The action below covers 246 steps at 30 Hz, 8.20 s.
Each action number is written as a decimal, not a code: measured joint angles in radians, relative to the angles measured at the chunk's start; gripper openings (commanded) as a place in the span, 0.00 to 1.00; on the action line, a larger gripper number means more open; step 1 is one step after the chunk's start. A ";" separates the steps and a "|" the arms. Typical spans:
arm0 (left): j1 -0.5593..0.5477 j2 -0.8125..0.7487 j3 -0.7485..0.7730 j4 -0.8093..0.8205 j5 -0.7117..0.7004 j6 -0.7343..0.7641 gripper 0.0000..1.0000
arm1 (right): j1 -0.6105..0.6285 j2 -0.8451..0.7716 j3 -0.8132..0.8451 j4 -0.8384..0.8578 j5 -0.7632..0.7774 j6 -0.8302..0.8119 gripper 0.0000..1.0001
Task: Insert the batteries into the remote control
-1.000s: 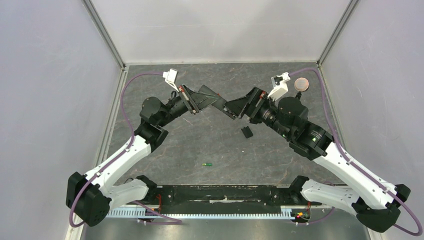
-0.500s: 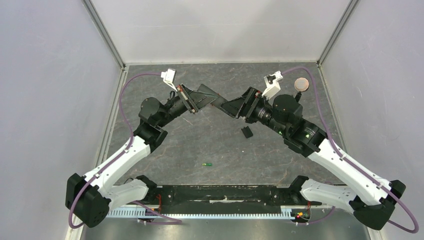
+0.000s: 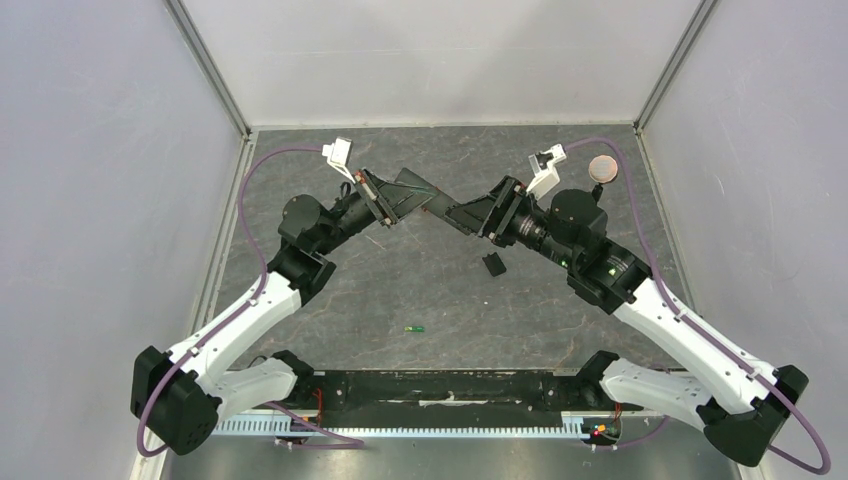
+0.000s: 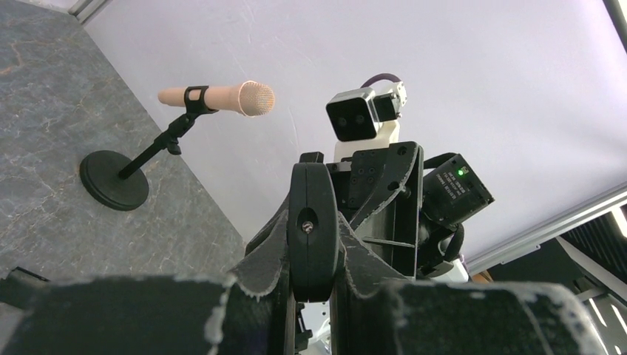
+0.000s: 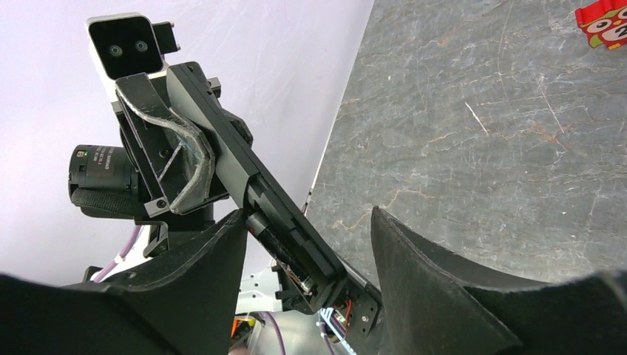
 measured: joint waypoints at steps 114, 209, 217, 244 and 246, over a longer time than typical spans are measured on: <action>-0.001 -0.499 0.208 -1.123 -0.845 0.477 0.02 | 0.457 0.795 0.068 -0.145 0.168 -0.975 0.53; 0.001 0.120 -0.035 -0.237 0.188 0.298 0.02 | 0.229 0.357 0.372 -0.801 0.231 -0.673 0.16; 0.002 0.122 -0.067 -0.202 0.198 0.249 0.02 | 0.230 0.371 0.375 -0.812 0.232 -0.669 0.24; 0.075 0.221 -0.105 -0.097 0.204 -0.043 0.02 | 0.162 0.270 0.392 -0.740 0.230 -0.564 0.65; 0.082 0.225 -0.113 -0.073 0.204 -0.085 0.02 | 0.156 0.213 0.356 -0.666 0.244 -0.518 0.65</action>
